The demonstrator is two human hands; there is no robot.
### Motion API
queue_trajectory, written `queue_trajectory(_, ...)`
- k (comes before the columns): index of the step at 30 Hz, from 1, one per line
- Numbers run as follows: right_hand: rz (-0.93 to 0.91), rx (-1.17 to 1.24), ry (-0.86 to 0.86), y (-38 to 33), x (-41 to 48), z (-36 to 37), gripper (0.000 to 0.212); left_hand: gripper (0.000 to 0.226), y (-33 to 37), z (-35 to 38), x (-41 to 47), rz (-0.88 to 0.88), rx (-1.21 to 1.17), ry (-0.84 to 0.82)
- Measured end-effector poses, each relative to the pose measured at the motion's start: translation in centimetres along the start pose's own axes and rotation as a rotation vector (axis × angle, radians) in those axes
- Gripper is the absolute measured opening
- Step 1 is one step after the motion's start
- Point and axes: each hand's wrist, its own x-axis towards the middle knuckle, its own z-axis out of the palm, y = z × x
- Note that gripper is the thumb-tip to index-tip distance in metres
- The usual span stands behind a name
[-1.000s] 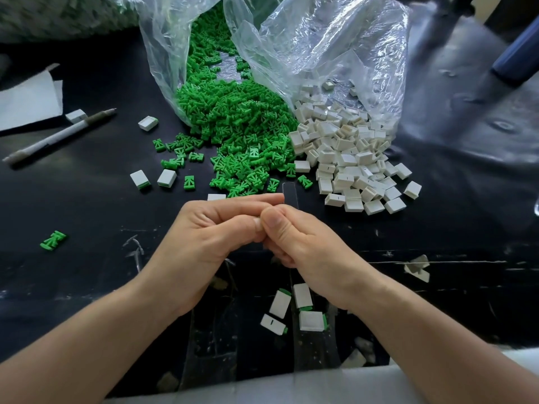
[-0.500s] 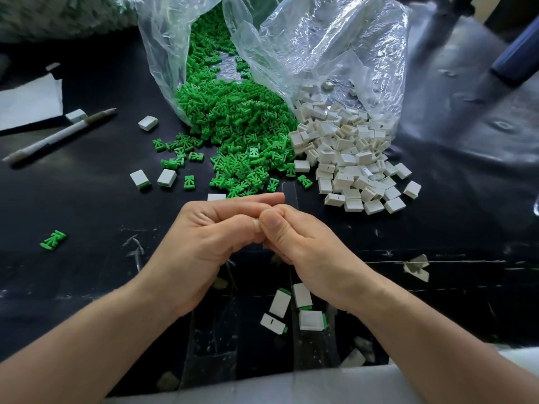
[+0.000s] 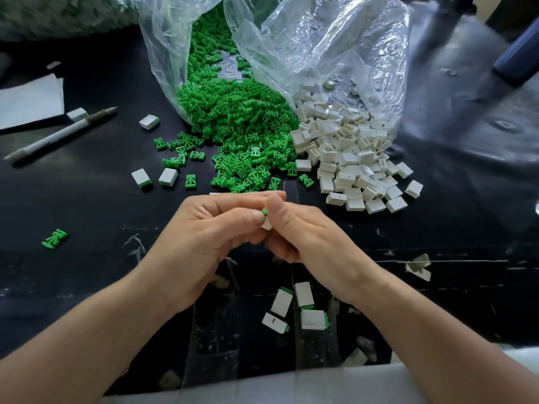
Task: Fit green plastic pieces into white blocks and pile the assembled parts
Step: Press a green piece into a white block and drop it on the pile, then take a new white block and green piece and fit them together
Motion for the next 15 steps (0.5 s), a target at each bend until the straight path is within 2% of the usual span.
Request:
queue_trajectory(3,0.012,-0.05,0.017,0.0,0.0,-0.1,0.075,0.026,0.3,0.2,0.0,0.02,0.006,-0.011)
queue_trajectory(6,-0.009,-0.128,0.107,0.0,0.0,-0.8,0.068,0.021,0.2,0.1,0.2,0.012,0.01,0.072)
queue_trajectory(8,-0.019,-0.17,0.228,0.1,0.1,-1.7,0.06,0.019,0.2,0.0,0.2,-0.018,0.031,0.118)
queue_trajectory(11,-0.013,-0.325,0.415,0.5,0.4,-3.3,0.041,0.029,0.1,0.3,0.1,-0.063,0.011,0.135)
queue_trajectory(15,0.023,-0.461,0.537,1.0,0.4,-5.3,0.015,0.028,0.0,0.2,0.1,-0.092,0.003,0.127)
